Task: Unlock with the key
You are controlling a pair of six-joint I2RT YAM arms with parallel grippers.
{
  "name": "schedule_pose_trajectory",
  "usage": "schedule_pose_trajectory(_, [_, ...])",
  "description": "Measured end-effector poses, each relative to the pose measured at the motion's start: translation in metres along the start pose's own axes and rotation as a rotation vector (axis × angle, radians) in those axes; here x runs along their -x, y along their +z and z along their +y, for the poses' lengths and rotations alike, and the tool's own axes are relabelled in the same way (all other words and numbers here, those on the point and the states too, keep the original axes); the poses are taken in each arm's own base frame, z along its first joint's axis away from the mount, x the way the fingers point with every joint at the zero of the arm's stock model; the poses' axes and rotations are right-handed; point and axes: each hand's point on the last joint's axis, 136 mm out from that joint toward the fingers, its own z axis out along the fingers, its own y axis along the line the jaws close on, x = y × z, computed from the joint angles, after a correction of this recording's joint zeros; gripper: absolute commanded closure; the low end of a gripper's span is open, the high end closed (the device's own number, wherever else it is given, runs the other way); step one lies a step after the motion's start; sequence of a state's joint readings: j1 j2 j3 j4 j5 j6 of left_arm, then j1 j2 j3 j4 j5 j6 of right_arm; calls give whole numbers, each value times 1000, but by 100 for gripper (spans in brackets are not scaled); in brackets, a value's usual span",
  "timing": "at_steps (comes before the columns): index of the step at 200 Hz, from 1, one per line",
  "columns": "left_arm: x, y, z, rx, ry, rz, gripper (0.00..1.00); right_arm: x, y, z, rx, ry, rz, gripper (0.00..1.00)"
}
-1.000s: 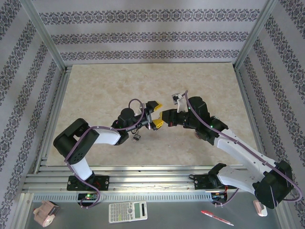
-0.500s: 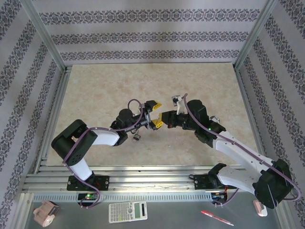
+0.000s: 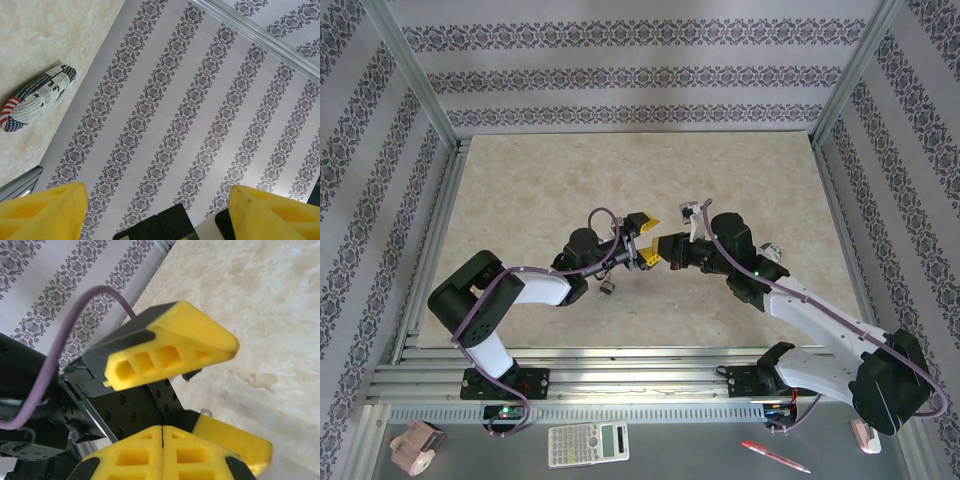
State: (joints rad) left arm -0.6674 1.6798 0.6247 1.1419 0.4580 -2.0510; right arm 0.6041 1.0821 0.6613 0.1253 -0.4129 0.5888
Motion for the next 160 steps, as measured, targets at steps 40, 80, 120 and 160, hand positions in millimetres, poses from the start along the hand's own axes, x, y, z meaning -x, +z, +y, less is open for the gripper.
schedule_pose_trajectory(40, [0, 0, 1, 2, 0, -1, 37, -3, -1, -2, 7, -2, -10, 100])
schedule_pose_trajectory(80, [0, 0, 0, 1, 4, -1, 46, -5, -9, 1, 15, -9, -24, 100])
schedule_pose_trajectory(120, [1, 0, 0, -3, 8, -7, 58, -11, -13, -2, 12, -2, -23, 100])
schedule_pose_trajectory(160, [1, 0, -1, -8, 11, -4, 71, -15, -14, -9, -5, 12, -15, 100])
